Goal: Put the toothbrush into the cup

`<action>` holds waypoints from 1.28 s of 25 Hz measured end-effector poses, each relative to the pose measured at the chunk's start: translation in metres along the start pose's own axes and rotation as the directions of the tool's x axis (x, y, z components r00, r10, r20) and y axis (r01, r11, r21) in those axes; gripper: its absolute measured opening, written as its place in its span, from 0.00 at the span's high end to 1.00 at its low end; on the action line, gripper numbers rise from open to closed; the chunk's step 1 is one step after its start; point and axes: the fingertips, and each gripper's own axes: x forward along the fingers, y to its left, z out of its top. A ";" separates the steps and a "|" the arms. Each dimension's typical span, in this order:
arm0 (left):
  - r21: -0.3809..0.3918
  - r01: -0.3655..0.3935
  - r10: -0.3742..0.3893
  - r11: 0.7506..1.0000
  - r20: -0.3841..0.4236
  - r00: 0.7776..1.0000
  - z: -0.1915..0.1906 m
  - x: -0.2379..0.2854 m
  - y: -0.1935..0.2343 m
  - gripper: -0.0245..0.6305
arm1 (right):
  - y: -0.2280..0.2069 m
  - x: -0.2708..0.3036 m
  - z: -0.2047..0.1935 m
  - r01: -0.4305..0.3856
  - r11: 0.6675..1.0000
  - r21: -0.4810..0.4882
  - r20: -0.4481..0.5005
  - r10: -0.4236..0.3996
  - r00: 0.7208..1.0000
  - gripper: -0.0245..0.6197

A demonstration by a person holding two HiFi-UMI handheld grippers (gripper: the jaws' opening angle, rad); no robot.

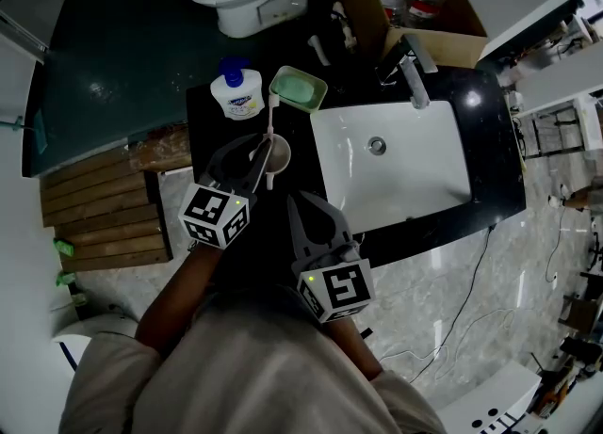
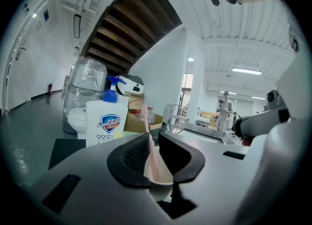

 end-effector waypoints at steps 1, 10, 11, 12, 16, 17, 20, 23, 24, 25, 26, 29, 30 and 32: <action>-0.001 0.001 -0.001 1.000 0.002 1.000 0.001 0.000 0.000 0.89 | 0.000 0.000 0.000 0.000 1.000 0.000 0.000 0.000 1.000 0.95; 0.024 -0.009 0.008 1.000 0.027 1.000 0.008 -0.007 -0.002 0.88 | 0.000 -0.002 0.002 0.000 1.000 -0.002 0.007 0.000 1.000 0.95; 0.037 -0.013 0.012 0.999 0.030 0.999 0.009 -0.009 -0.003 0.88 | 0.000 -0.002 0.002 0.000 1.000 -0.001 0.007 0.000 1.000 0.95; 0.043 -0.013 0.011 0.999 0.034 0.999 0.011 -0.011 -0.004 0.89 | 0.000 -0.002 0.002 0.000 1.000 -0.001 0.007 0.000 1.000 0.95; 0.028 0.012 -0.014 1.000 0.056 0.998 0.018 -0.017 -0.010 0.95 | 0.001 -0.002 0.002 -0.007 1.000 -0.003 0.009 0.007 1.000 0.95; 0.025 0.018 -0.019 1.000 0.059 0.998 0.018 -0.019 -0.012 0.95 | 0.001 -0.002 0.002 -0.009 1.000 -0.005 0.010 0.009 1.000 0.95; 0.021 0.031 -0.032 0.999 0.063 0.997 0.018 -0.023 -0.018 0.95 | 0.002 -0.003 0.003 -0.011 1.000 -0.017 0.017 0.012 1.000 0.95; 0.011 0.042 -0.043 0.999 0.065 0.997 0.017 -0.029 -0.026 0.95 | 0.004 -0.003 0.006 -0.019 0.999 -0.033 0.022 0.020 1.000 0.95; 0.009 0.044 -0.045 0.999 0.066 0.997 0.017 -0.031 -0.028 0.95 | 0.004 -0.004 0.006 -0.023 0.999 -0.036 0.024 0.024 0.999 0.95; 0.008 0.047 -0.047 0.999 0.069 0.997 0.017 -0.033 -0.031 0.95 | 0.005 -0.005 0.007 -0.027 0.999 -0.037 0.027 0.028 0.999 0.95; 0.008 0.049 -0.049 0.999 0.071 0.996 0.018 -0.035 -0.033 0.95 | 0.006 -0.005 0.008 -0.030 0.999 -0.036 0.033 0.031 0.999 0.95; 0.010 0.051 -0.052 0.999 0.074 0.996 0.021 -0.040 -0.033 0.95 | 0.005 -0.007 0.010 -0.017 0.999 -0.049 0.046 0.020 0.999 0.95; 0.006 0.050 -0.050 0.999 0.074 0.996 0.021 -0.041 -0.032 0.95 | 0.005 -0.008 0.010 -0.012 0.999 -0.053 0.047 0.014 0.999 0.95; -0.007 0.043 -0.042 0.999 0.081 0.996 0.022 -0.045 -0.031 0.95 | 0.005 -0.011 0.010 -0.007 0.998 -0.056 0.048 0.010 0.999 0.95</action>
